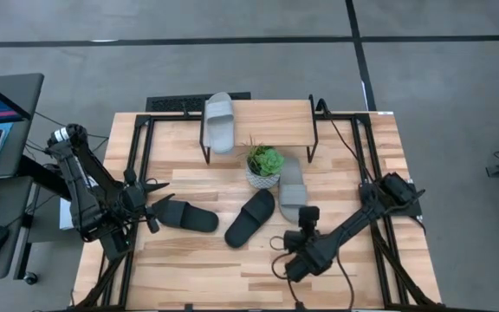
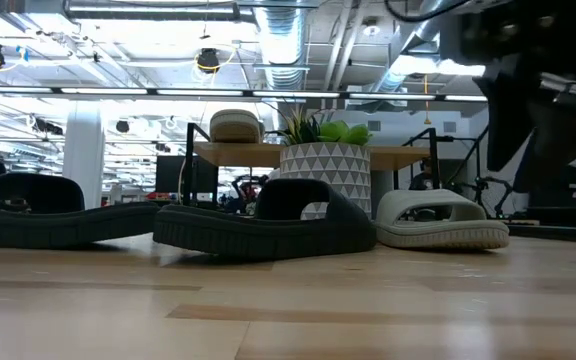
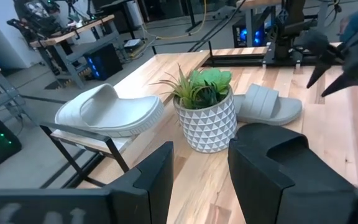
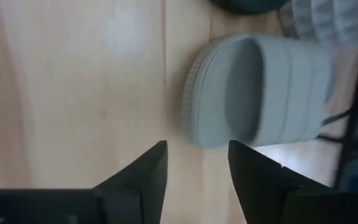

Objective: Pick and place slides into the shelf
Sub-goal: Put the gray slide on the shelf

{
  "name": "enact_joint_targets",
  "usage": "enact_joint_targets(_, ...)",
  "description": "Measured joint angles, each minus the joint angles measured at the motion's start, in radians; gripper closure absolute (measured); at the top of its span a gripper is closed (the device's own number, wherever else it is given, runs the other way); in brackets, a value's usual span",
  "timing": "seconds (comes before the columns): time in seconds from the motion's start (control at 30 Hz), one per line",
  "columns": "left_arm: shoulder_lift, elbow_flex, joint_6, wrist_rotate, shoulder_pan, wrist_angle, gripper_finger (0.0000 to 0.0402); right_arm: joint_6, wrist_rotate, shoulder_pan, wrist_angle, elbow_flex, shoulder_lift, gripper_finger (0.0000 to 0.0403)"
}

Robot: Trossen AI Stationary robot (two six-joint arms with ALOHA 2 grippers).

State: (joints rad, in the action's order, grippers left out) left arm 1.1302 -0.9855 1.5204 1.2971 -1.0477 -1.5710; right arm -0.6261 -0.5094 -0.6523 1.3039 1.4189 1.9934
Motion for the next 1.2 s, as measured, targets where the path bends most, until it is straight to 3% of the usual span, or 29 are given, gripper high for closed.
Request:
enact_joint_targets(0.2, 0.0, 0.0, 0.007, 0.002, 0.0, 0.0, 0.026, 0.05, -0.085, -0.015, -0.029, 0.0, 0.0, 0.0253)
enact_joint_targets(0.5, 0.0, 0.0, 0.046, 0.035, 0.0, 0.0, 0.026, 0.043, -0.09, 0.001, -0.112, 0.0, 0.0, 0.0261)
enact_joint_targets(0.93, 0.0, 0.0, 0.039, 0.052, 0.0, 0.0, 0.026, 0.016, -0.038, 0.043, -0.117, -0.001, 0.006, 0.0257)
enact_joint_targets(1.2, 0.0, 0.0, 0.036, 0.053, 0.0, 0.0, 0.026, 0.006, 0.036, 0.108, -0.236, -0.08, 0.008, 0.0264)
